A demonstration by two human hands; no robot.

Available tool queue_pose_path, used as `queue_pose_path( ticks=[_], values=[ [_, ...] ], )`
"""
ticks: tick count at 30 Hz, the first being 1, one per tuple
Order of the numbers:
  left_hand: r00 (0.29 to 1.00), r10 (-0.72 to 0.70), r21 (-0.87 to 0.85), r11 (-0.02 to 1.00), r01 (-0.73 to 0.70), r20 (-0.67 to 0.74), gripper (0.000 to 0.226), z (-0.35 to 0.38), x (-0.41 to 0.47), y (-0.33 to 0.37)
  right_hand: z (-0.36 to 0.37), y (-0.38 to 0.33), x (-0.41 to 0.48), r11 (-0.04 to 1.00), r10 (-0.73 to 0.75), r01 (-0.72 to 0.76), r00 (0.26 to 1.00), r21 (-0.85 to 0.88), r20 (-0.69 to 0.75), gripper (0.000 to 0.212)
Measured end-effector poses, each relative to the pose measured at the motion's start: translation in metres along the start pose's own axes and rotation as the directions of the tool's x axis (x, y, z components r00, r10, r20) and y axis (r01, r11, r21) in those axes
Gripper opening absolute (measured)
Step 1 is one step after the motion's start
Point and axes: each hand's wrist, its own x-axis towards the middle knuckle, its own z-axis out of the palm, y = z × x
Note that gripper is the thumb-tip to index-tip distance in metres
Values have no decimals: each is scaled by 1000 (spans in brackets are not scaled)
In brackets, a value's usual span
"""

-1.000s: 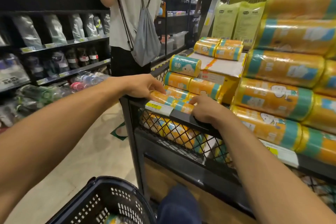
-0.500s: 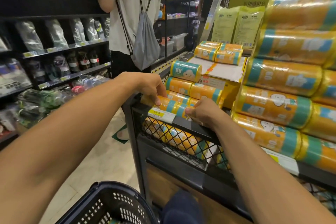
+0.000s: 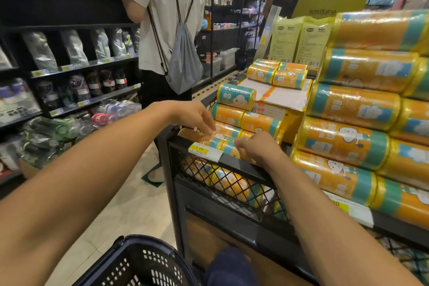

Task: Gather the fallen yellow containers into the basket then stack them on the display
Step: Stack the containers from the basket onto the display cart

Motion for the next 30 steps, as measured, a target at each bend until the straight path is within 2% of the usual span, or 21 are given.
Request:
queue_pose_path(
  ticks=[2,3,5,6,10,13,15,18,20,23,27,30],
  values=[
    [975,58,-73,994,-76,-216,16,1,-27,3,-2,-6,-7,995,-96,94,990,-18,-107,42],
    [932,49,-99,991,-91,-359,15,1,-44,3,-2,-13,-13,988,-151,149,977,-28,-149,40],
    [775,-40,-166,982,-85,-630,14,6,-79,-5,1,-31,-27,964,-261,266,946,0,-192,35],
    [702,-106,-226,971,-80,-704,14,11,-99,-11,7,-43,-36,943,-321,332,927,29,-193,37],
    [560,-369,-468,883,-38,-742,17,51,-179,-62,59,-87,-83,791,-571,583,812,184,-121,41],
    [429,-533,-589,808,5,-729,16,114,-235,-111,124,-98,-112,733,-660,634,750,247,34,40],
    [370,-641,-674,737,54,-672,19,171,-260,-145,177,-90,-120,722,-687,648,714,242,137,41],
    [336,-808,-837,539,95,-483,20,268,-275,-190,256,-60,-125,750,-662,608,687,261,301,44],
    [304,-888,-907,399,137,-345,21,328,-277,-213,307,-32,-125,832,-553,491,697,257,458,49],
    [286,-951,-957,183,227,-114,20,411,-270,-240,374,19,-119,934,-341,322,679,153,650,51],
    [268,-957,-939,-15,342,113,41,508,-249,-271,437,102,-106,976,-118,216,666,-39,736,53],
    [254,-934,-903,-132,408,251,39,566,-231,-288,471,148,-94,967,58,157,633,-202,772,61]
  ],
)
